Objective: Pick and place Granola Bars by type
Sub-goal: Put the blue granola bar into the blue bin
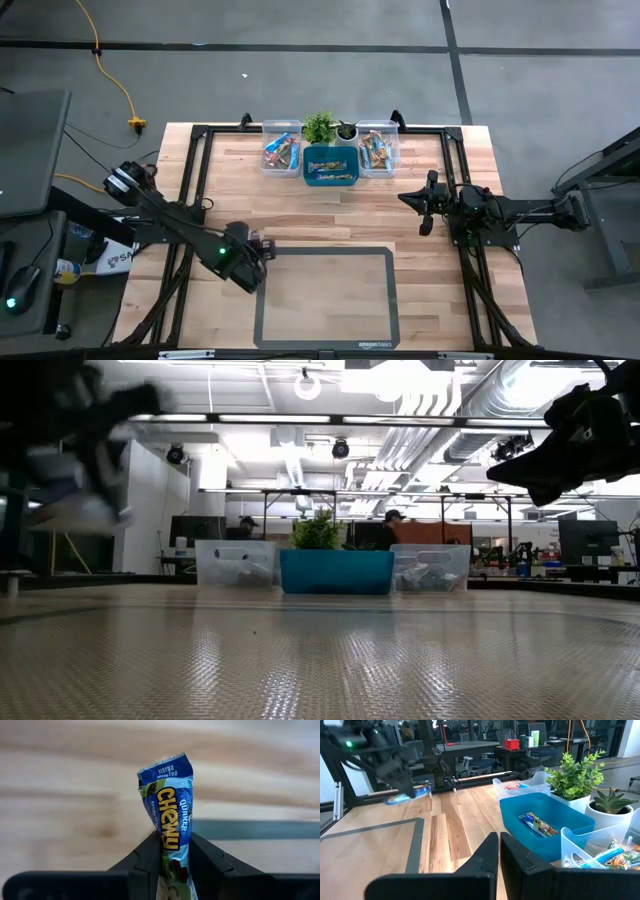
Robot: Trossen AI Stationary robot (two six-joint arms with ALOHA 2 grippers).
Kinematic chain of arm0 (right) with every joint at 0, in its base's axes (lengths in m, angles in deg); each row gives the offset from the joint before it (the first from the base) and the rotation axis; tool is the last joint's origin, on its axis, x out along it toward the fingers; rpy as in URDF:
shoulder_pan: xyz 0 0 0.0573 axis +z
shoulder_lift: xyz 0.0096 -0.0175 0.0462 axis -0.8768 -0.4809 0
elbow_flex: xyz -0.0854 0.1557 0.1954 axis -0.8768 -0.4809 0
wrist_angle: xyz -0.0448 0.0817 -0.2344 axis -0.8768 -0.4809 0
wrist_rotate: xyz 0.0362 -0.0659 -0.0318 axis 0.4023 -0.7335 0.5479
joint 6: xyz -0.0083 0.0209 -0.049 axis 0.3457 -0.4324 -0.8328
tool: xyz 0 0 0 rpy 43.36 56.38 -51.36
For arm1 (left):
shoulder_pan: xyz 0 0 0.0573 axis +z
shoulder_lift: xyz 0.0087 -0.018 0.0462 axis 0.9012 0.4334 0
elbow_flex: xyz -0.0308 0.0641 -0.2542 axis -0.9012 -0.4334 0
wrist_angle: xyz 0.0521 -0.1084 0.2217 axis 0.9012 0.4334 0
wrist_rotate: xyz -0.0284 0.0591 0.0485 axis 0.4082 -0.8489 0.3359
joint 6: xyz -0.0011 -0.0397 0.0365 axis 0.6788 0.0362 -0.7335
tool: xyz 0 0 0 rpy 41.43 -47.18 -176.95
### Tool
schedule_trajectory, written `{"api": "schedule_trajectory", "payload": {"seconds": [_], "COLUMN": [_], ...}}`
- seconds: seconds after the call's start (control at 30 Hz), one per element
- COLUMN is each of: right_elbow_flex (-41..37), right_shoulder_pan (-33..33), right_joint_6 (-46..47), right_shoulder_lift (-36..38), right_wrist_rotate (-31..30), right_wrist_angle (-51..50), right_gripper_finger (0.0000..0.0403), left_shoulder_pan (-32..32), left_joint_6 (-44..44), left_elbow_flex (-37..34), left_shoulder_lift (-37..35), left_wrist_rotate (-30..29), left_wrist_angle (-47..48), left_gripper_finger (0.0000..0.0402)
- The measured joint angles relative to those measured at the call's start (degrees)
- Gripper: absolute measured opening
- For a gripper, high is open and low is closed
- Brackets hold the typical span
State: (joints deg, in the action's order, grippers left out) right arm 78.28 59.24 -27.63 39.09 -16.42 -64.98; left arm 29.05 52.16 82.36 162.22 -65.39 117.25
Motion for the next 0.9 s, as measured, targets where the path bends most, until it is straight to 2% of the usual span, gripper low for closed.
{"api": "schedule_trajectory", "payload": {"seconds": [0.23,0.37,0.47,0.57,0.67,0.9], "right_elbow_flex": [0.0,0.0,0.0,0.0,0.0,0.0], "right_shoulder_pan": [0.0,0.0,0.0,0.0,0.0,0.0], "right_joint_6": [0.0,0.0,0.0,0.0,0.0,0.0], "right_shoulder_lift": [0.0,0.0,0.0,0.0,0.0,-0.3], "right_wrist_rotate": [0.0,0.0,0.0,0.0,0.0,0.0], "right_wrist_angle": [0.0,0.1,0.0,0.0,0.0,0.1], "right_gripper_finger": [0.0000,0.0000,0.0000,0.0000,0.0000,0.0000], "left_shoulder_pan": [0.0,0.0,0.1,1.6,4.9,17.2], "left_joint_6": [-10.8,-19.7,-26.9,-34.8,-45.2,-73.8], "left_elbow_flex": [0.1,0.1,0.1,0.1,0.1,0.1], "left_shoulder_lift": [-6.7,-9.8,-11.6,-13.3,-14.9,-16.1], "left_wrist_rotate": [-21.9,-30.3,-34.0,-34.8,-33.0,-18.8], "left_wrist_angle": [-9.4,-14.6,-18.3,-22.3,-28.0,-46.4], "left_gripper_finger": [0.0087,0.0087,0.0087,0.0087,0.0087,0.0087]}}
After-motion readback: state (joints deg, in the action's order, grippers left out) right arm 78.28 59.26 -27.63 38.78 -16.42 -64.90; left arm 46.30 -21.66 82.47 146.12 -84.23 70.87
